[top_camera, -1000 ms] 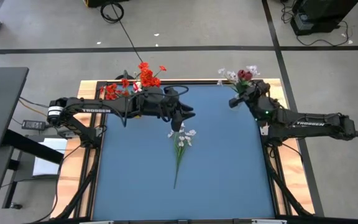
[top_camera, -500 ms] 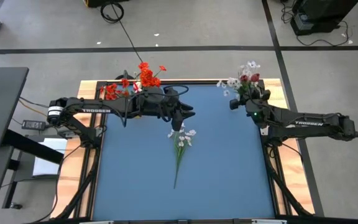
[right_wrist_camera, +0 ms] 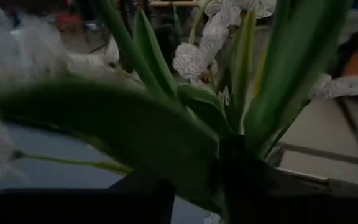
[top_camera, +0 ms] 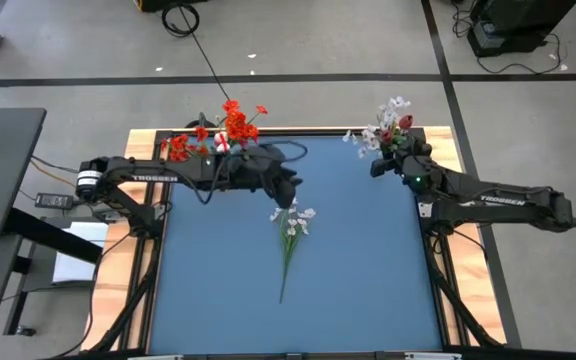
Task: Sort flowers into vase by color
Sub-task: Put the red flowers into the transparent flower vase, then put the white flowers into the transparent flower vase
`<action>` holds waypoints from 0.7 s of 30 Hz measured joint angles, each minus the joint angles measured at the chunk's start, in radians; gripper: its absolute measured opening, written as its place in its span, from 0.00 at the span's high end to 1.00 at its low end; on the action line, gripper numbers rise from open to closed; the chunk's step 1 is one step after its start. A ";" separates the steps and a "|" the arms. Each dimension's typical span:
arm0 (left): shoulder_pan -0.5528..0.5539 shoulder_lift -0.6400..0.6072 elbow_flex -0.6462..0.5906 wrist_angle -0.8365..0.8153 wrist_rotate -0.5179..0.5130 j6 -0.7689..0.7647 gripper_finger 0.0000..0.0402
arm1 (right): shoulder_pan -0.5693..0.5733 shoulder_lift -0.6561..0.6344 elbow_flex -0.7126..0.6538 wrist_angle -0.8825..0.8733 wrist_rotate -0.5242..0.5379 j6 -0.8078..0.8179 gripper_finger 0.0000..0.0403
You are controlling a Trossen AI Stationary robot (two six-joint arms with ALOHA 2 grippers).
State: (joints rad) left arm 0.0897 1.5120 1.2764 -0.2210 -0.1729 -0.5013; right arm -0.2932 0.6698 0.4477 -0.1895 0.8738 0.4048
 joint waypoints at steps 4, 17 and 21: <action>-0.055 0.000 -0.008 -0.109 0.000 -0.056 0.60 | 0.003 -0.045 0.060 -0.082 -0.080 0.044 0.59; -0.219 0.135 -0.009 -0.194 -0.051 -0.370 0.60 | 0.018 -0.104 0.179 -0.135 -0.277 0.173 0.34; -0.259 0.206 -0.009 -0.195 -0.051 -0.476 0.59 | 0.019 -0.104 0.190 -0.137 -0.399 0.229 0.35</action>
State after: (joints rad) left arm -0.1695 1.7175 1.2678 -0.4156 -0.2243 -0.9778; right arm -0.2745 0.5655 0.6372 -0.3264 0.4749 0.6337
